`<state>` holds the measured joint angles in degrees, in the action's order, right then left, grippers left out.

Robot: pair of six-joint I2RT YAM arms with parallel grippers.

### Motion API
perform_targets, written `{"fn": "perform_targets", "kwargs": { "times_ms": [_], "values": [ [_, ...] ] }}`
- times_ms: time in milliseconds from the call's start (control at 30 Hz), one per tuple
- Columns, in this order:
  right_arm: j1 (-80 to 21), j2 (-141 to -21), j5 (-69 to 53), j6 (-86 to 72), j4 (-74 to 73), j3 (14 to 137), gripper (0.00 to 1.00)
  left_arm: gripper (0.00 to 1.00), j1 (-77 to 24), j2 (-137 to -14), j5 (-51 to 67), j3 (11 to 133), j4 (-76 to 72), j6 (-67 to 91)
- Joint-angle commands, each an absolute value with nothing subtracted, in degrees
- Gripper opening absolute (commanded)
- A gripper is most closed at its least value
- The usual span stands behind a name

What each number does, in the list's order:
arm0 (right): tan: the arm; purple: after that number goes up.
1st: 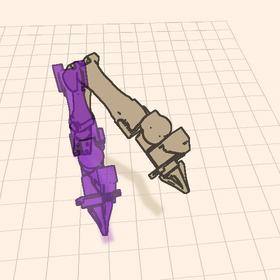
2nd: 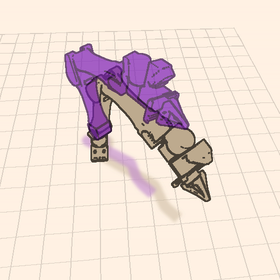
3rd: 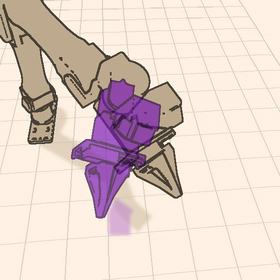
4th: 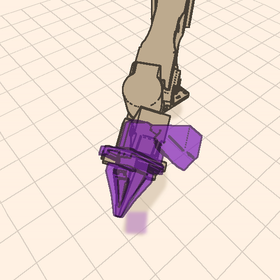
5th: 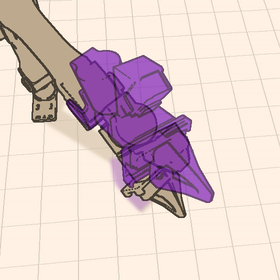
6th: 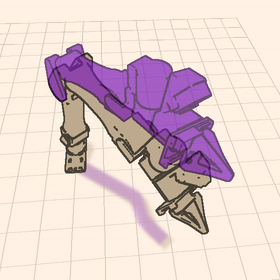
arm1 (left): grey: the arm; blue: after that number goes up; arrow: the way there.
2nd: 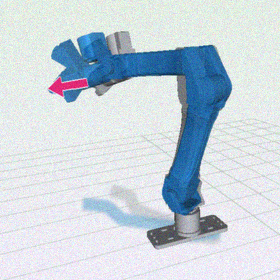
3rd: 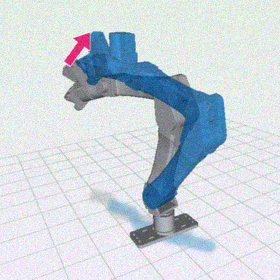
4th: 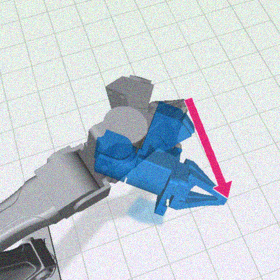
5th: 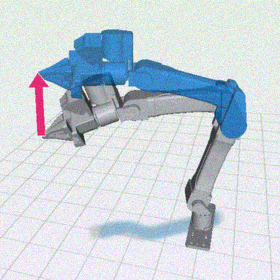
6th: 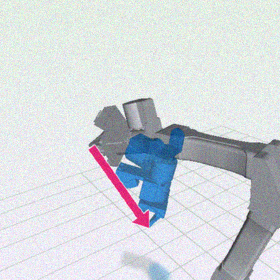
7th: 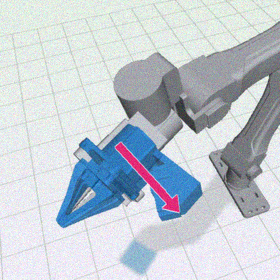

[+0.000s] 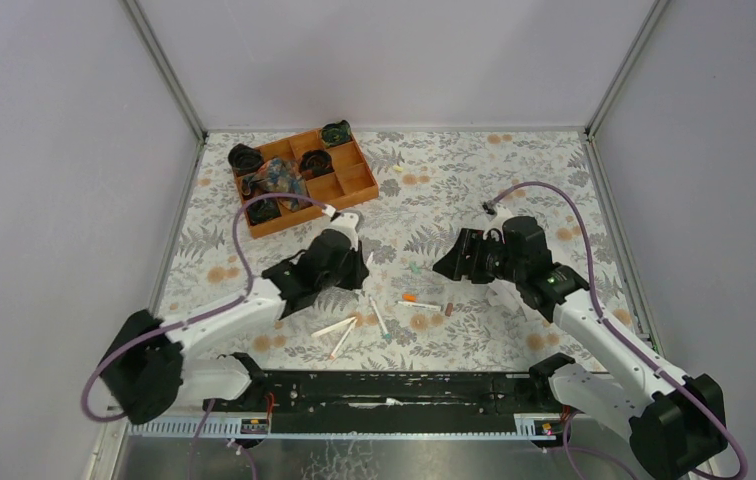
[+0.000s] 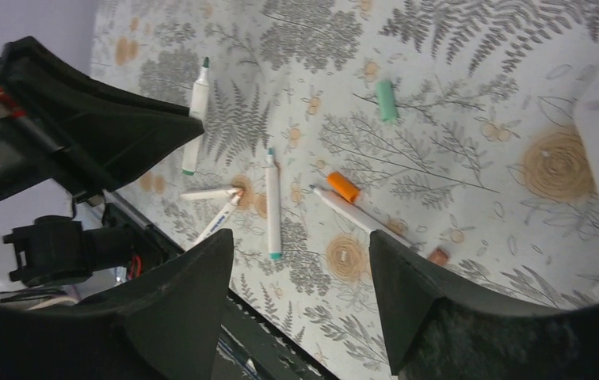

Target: Insert the pens into the pen caps

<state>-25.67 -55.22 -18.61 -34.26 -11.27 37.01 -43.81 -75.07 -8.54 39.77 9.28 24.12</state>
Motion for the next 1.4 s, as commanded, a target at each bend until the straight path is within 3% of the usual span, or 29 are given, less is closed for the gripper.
{"fn": "perform_targets", "kwargs": {
  "times_ms": [0,267,633,967,1167,1200,1233,1267,1367],
  "values": [
    [-26.32,-55.32,-26.53,-41.01,-1.31,36.33,0.72,0.00,-43.76,-64.87,3.16,37.48,-0.63,23.99],
    [-28.58,-58.75,-31.81,-48.95,10.50,38.08,0.74,0.00,-44.13,-57.26,20.09,35.88,-4.42,26.00],
    [-33.08,-61.68,-32.28,-50.49,14.92,39.81,0.68,0.00,-45.01,-57.59,24.38,35.68,-7.60,27.90],
    [-34.71,-62.14,-33.52,-50.71,16.20,39.79,0.37,0.00,-45.44,-58.87,24.23,35.86,-9.40,28.59],
    [-34.89,-62.00,-34.29,-51.10,16.70,39.62,0.07,0.00,-45.56,-59.06,24.03,35.39,-10.00,28.90],
    [-34.89,-61.90,-34.23,-51.15,16.78,39.57,0.03,0.03,-45.59,-59.13,24.02,35.34,-10.02,28.98],
    [-34.89,-61.88,-34.20,-51.28,16.91,39.55,0.00,0.12,-45.61,-59.19,24.09,35.27,-10.02,29.05],
    [-34.89,-61.81,-34.17,-51.48,17.07,39.46,0.00,0.23,-45.61,-59.29,24.15,35.18,-10.06,29.09],
    [-34.89,-61.73,-34.34,-52.23,18.18,39.38,0.00,0.41,-45.69,-60.08,24.51,34.96,-10.00,29.05]
  ]
}}
